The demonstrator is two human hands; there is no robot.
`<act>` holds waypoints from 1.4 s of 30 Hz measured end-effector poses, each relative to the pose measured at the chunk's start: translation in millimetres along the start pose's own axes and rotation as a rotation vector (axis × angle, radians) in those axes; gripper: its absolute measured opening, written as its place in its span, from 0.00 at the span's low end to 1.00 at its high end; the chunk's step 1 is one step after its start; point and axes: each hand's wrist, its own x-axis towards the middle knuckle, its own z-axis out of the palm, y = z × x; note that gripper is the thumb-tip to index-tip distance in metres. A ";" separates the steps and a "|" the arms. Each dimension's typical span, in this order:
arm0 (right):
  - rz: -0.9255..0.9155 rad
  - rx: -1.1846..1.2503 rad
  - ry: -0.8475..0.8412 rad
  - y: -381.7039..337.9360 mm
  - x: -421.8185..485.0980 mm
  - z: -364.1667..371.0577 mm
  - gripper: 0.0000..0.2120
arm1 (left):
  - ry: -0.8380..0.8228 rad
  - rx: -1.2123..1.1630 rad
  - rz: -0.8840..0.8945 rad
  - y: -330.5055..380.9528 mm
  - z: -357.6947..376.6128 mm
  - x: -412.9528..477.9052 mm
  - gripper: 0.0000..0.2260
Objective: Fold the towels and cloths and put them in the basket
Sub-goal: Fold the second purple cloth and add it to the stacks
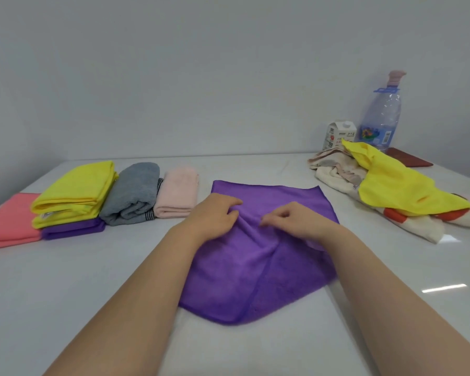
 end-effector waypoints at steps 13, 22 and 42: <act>0.129 -0.539 0.462 15.1 8.9 -4.6 0.13 | -0.307 0.226 -0.090 -0.1 24.7 -15.9 0.33; 0.033 -0.262 -0.073 -7.3 -10.9 -17.3 0.13 | -0.292 0.255 -0.222 2.1 27.3 -9.6 0.27; 0.096 -0.436 0.148 -6.3 -49.4 -27.8 0.12 | -0.182 0.305 -0.006 14.0 23.0 -33.8 0.25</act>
